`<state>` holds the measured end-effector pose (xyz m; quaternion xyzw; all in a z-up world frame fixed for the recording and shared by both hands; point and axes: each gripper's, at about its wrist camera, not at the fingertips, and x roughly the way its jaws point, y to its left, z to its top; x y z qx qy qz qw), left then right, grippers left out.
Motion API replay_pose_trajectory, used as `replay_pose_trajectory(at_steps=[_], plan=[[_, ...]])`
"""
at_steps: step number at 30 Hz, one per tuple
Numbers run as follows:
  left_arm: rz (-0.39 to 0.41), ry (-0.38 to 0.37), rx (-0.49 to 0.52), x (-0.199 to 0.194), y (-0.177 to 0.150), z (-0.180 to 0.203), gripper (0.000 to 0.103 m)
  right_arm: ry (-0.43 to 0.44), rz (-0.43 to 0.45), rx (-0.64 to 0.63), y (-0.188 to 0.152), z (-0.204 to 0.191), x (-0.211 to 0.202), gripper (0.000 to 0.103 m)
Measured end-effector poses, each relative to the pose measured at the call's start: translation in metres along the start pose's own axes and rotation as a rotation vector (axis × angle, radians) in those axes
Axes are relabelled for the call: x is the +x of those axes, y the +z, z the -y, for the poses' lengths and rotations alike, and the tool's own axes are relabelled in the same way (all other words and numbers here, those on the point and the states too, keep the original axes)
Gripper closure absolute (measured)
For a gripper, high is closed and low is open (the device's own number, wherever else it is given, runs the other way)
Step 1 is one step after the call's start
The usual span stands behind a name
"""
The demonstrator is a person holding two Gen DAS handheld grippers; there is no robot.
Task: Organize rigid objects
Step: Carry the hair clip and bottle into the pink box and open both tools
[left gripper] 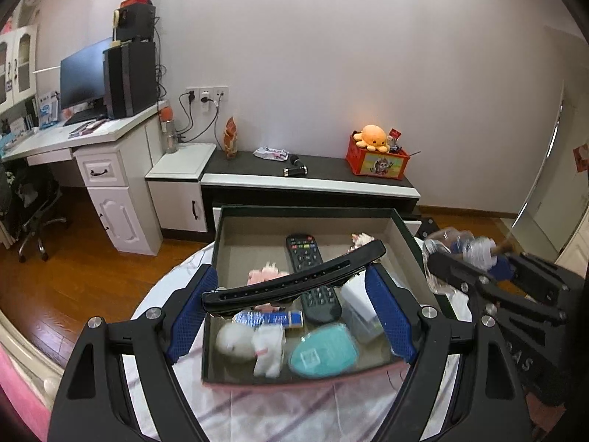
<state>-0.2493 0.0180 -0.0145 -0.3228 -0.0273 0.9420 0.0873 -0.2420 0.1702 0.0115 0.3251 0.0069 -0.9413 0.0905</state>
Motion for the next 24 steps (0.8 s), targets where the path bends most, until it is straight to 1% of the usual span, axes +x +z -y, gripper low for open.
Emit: replay_pose_trajectory(at_steps=[5, 7, 11, 14, 16, 18, 20, 22, 24], plan=[[-0.024, 0.008, 0.007, 0.035, 0.015, 0.001, 0.019, -0.002, -0.034, 0.011, 0.017, 0.015, 0.041, 0.072], [-0.03, 0.028, 0.016, 0.05, 0.019, 0.002, 0.019, -0.001, -0.057, 0.021, 0.021, 0.023, 0.061, 0.072], [-0.061, 0.049, 0.028, 0.083, 0.027, 0.003, 0.019, 0.004, -0.112, 0.04, 0.025, 0.038, 0.102, 0.072], [-0.103, 0.063, 0.032, 0.113, 0.031, 0.004, 0.019, 0.008, -0.157, 0.053, 0.025, 0.047, 0.128, 0.072], [-0.126, 0.066, 0.031, 0.128, 0.031, 0.003, 0.019, 0.019, -0.184, 0.061, 0.023, 0.051, 0.141, 0.072], [-0.167, 0.064, 0.025, 0.147, 0.031, 0.001, 0.019, 0.045, -0.209, 0.085, 0.023, 0.056, 0.15, 0.072], [-0.201, 0.065, 0.023, 0.16, 0.027, 0.001, 0.019, 0.036, -0.216, 0.074, 0.026, 0.056, 0.153, 0.072], [-0.229, 0.063, 0.017, 0.17, 0.025, -0.001, 0.019, 0.03, -0.239, 0.061, 0.029, 0.056, 0.158, 0.072], [-0.246, 0.061, 0.009, 0.175, 0.024, -0.002, 0.019, 0.046, -0.274, 0.067, 0.029, 0.059, 0.165, 0.072]])
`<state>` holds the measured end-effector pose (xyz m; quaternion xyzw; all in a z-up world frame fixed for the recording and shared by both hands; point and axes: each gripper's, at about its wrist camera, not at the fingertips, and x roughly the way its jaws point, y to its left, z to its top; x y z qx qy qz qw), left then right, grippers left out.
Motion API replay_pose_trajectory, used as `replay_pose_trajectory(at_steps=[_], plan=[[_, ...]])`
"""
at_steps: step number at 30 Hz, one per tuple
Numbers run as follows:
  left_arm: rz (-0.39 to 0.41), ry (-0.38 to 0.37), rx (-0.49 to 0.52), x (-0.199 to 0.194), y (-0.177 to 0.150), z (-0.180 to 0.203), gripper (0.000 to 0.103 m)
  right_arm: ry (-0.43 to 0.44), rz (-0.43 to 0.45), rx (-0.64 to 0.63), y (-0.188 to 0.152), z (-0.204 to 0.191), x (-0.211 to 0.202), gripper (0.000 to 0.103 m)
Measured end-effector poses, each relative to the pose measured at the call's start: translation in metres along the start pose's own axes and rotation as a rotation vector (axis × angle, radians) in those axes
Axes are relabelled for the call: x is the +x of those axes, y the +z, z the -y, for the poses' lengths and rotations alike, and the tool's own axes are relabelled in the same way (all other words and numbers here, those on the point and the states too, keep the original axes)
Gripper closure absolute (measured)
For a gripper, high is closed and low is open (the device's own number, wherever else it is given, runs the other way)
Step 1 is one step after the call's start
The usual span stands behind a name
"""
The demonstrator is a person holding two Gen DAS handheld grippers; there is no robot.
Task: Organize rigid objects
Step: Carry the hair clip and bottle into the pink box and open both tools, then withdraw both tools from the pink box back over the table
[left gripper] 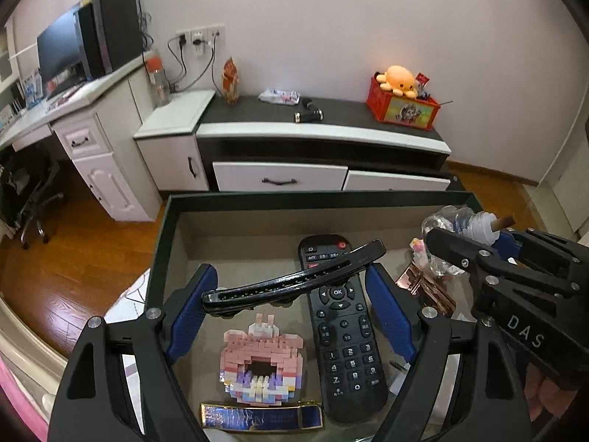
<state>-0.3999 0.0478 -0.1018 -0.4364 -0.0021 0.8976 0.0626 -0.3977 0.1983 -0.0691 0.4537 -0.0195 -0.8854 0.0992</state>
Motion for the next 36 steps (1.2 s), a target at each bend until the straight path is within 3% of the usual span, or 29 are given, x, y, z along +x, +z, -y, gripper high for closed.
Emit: replay_pose_trajectory(at_steps=[5, 7, 12, 16, 18, 26, 36], plan=[[-0.042, 0.006, 0.006, 0.006, -0.001, 0.001, 0.018, -0.015, -0.025, 0.014, 0.002, 0.003, 0.005, 0.07], [-0.052, 0.012, -0.005, 0.006, -0.001, -0.001, 0.016, -0.017, -0.032, 0.031, 0.001, 0.005, 0.005, 0.06], [-0.044, -0.009, -0.032, -0.008, -0.002, -0.011, 0.004, -0.014, -0.015, 0.1, -0.004, 0.02, -0.004, 0.02], [-0.014, -0.022, -0.039, -0.029, -0.006, -0.015, 0.0, 0.027, 0.035, 0.141, -0.01, 0.02, -0.024, 0.012], [0.019, -0.033, -0.044, -0.046, -0.012, -0.017, 0.0, 0.029, 0.068, 0.153, -0.015, 0.017, -0.039, 0.0], [0.158, -0.01, -0.054, -0.132, -0.047, -0.025, 0.0, 0.012, 0.163, 0.143, -0.046, -0.014, -0.112, 0.0], [0.398, 0.022, -0.041, -0.294, -0.136, -0.025, 0.0, -0.134, 0.451, 0.097, -0.139, -0.065, -0.269, 0.0]])
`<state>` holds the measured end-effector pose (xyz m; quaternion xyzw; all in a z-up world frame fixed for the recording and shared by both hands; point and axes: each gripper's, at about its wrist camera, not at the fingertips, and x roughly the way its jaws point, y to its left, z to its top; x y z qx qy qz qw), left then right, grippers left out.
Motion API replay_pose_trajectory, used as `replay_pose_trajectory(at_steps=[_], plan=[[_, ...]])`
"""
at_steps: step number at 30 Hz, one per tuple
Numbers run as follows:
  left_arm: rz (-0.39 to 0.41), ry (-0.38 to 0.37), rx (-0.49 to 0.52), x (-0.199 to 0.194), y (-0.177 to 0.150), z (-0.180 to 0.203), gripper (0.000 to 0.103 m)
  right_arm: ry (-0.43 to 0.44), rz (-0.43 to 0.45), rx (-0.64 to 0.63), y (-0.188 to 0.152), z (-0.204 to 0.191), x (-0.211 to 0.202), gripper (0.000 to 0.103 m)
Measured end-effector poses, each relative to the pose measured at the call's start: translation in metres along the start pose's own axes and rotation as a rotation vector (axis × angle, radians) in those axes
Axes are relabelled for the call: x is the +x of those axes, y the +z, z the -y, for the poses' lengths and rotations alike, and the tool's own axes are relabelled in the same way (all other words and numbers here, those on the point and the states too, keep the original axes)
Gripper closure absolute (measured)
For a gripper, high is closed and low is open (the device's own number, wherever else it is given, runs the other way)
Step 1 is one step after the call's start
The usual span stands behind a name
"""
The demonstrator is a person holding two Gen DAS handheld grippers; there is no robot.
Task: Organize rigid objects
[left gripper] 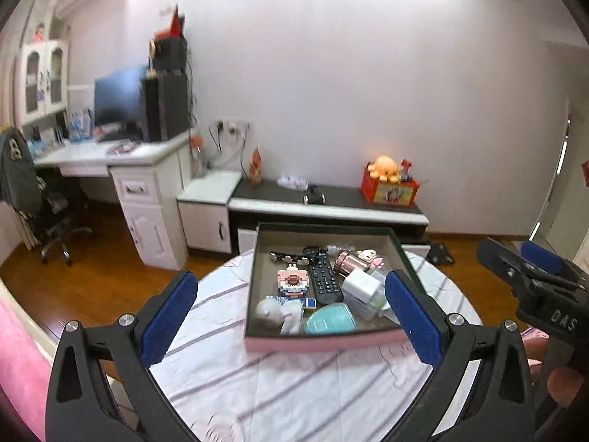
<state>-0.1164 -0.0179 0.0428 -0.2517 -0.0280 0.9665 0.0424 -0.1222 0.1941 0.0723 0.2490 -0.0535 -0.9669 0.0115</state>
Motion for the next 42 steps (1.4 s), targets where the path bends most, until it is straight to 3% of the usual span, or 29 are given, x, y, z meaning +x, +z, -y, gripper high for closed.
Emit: replay_pose_trajectory(at_steps=[6, 17, 23, 30, 42], plan=[[0.077, 0.04, 0.057, -0.088, -0.027, 0.013, 0.0, -0.038, 0.093, 0.009, -0.04, -0.003, -0.1, 0.0], [0.115, 0.027, 0.085, -0.187, -0.089, 0.036, 0.0, -0.099, 0.122, -0.008, -0.107, -0.012, -0.199, 0.0], [0.131, 0.019, 0.074, -0.22, -0.11, 0.038, 0.0, -0.094, 0.144, -0.037, -0.134, -0.024, -0.232, 0.0], [0.166, 0.013, 0.062, -0.243, -0.113, 0.037, 0.0, -0.097, 0.18, -0.045, -0.138, -0.028, -0.255, 0.0], [0.145, 0.007, 0.057, -0.242, -0.117, 0.035, 0.0, -0.1, 0.169, -0.048, -0.141, -0.029, -0.255, 0.0]])
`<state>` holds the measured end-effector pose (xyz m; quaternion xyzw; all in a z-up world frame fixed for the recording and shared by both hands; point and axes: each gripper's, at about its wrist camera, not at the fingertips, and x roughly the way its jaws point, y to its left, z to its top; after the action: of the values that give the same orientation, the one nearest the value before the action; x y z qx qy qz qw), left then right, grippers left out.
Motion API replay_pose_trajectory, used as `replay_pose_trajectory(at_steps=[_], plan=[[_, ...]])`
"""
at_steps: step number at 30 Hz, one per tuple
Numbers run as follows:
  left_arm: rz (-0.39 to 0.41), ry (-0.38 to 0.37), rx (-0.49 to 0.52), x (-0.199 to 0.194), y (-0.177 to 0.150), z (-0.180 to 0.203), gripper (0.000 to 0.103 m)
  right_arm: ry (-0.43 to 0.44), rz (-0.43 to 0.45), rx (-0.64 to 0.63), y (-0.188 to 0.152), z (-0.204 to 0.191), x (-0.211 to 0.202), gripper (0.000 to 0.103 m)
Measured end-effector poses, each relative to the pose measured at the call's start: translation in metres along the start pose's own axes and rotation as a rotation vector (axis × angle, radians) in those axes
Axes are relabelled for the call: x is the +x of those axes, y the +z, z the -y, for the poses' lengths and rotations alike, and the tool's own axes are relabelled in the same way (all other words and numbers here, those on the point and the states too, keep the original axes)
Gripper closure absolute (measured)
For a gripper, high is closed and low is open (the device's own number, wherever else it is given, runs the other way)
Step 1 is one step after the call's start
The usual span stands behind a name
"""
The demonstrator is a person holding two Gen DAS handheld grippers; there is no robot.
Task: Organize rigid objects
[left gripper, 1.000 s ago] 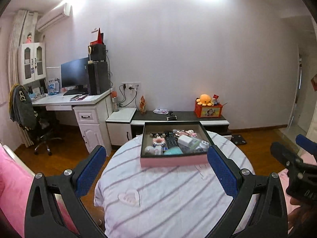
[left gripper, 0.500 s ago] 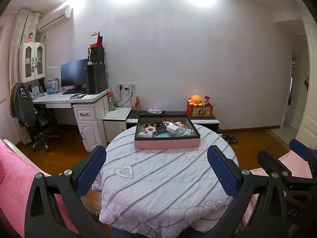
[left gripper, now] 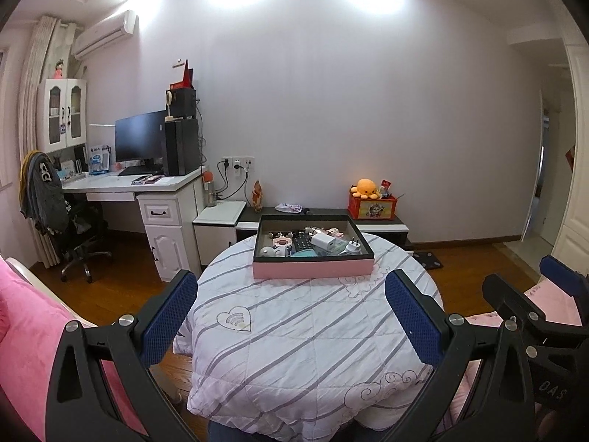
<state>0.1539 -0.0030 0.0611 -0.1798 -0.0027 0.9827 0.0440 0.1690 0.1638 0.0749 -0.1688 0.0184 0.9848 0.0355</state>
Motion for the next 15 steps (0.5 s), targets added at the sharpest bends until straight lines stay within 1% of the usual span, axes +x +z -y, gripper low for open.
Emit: replay_pose_trajectory(at_steps=[10, 15], plan=[[-0.038, -0.01, -0.014, 0.013, -0.002, -0.003, 0.0, 0.001, -0.017, -0.003, -0.003, -0.001, 0.007, 0.0], [-0.045, -0.009, -0.017, 0.016, -0.003, -0.004, 0.0, 0.002, -0.023, -0.006, -0.004, -0.002, 0.009, 0.0]])
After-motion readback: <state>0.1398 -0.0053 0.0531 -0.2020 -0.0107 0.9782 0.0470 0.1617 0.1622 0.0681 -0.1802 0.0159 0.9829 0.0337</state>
